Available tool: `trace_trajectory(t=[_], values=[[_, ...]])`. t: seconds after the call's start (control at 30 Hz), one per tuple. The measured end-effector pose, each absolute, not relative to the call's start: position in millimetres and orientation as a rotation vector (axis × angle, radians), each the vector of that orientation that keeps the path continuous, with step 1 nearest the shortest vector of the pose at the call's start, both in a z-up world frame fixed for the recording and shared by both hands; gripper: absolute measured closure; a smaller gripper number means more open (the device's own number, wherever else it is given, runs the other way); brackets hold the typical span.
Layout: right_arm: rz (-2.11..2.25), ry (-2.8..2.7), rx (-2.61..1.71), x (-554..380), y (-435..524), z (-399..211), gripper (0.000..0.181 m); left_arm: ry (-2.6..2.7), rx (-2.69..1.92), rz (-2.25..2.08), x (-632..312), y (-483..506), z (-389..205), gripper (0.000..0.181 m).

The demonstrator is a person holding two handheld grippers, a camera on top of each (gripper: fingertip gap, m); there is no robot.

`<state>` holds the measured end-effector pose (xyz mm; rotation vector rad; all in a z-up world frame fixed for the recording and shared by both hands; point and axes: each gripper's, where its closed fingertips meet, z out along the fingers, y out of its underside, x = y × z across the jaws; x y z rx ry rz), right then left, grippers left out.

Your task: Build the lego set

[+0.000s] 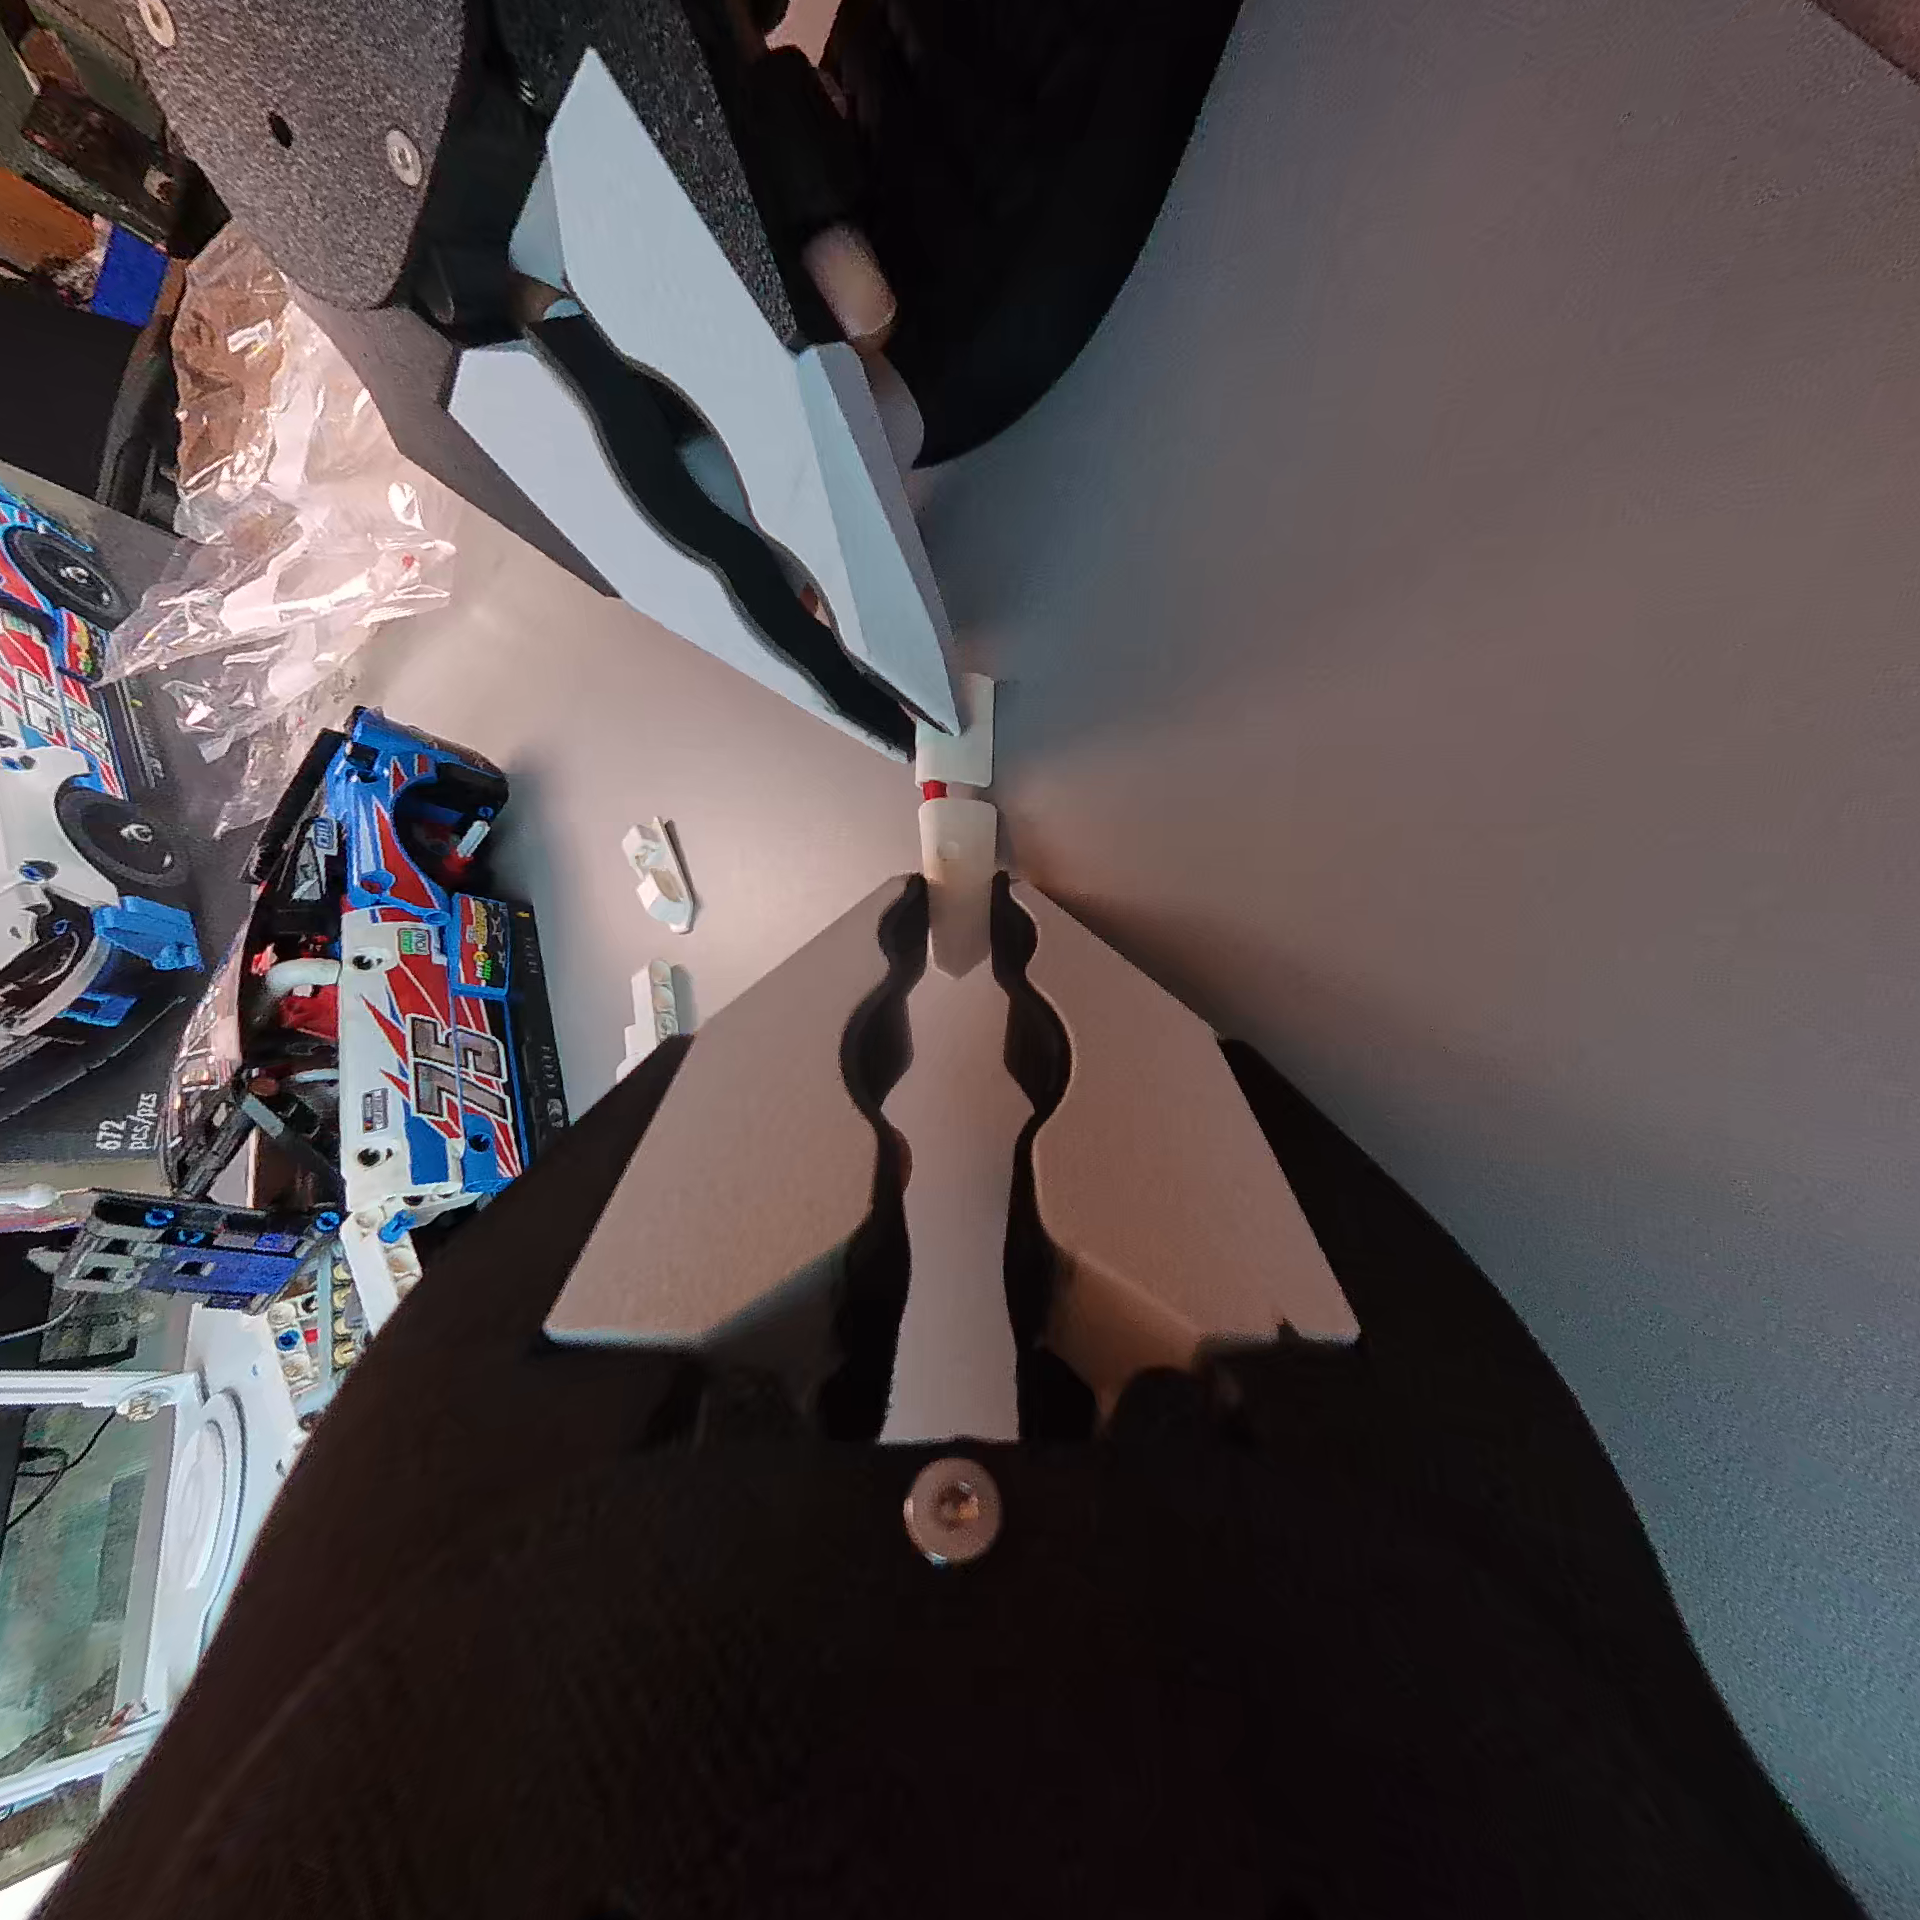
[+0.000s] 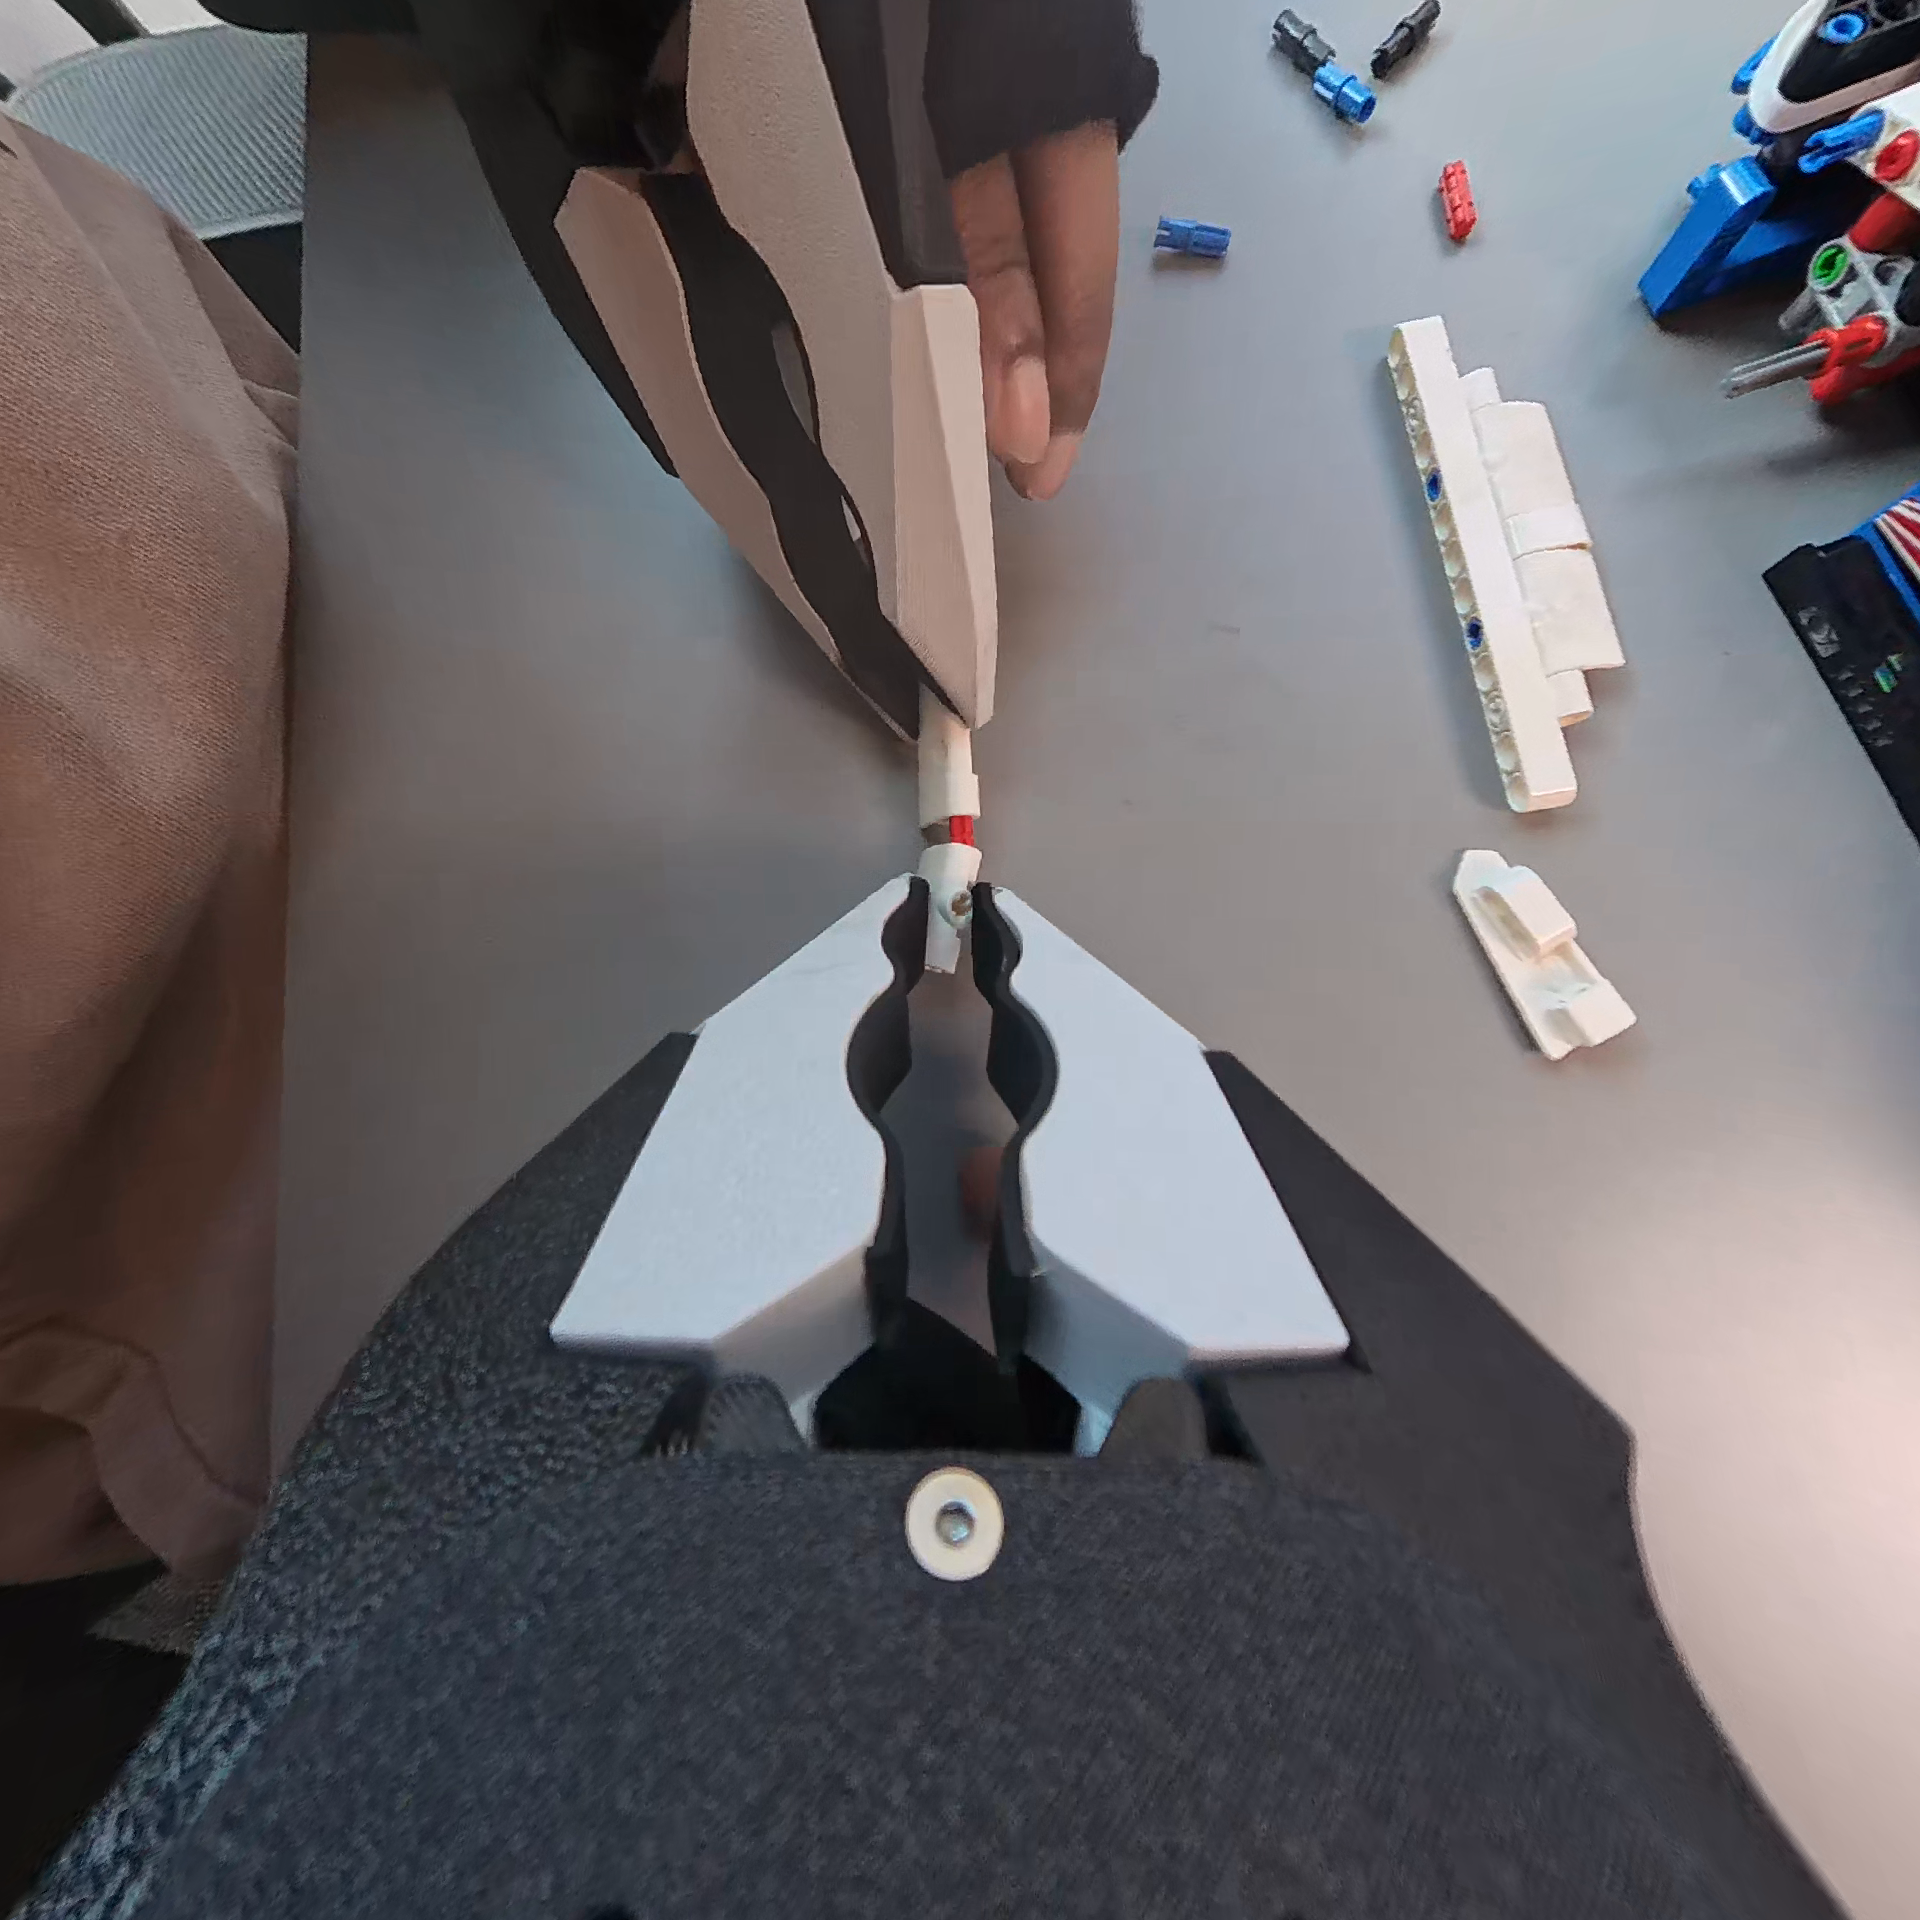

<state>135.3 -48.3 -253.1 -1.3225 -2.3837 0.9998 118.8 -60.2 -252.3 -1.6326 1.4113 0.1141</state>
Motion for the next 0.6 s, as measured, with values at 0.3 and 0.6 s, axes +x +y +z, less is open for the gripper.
trace_trajectory(t=[0.3, 0.6], values=[[1.066, -2.466, -1.22, 139, -61, -252, 0.18, 1.477, -1.56, -0.002, 125, -70, -253, 0.171], [1.025, -2.494, -1.216, 139, -59, -252, 0.179, 1.442, -1.62, -0.104, 126, -70, -253, 0.17]])
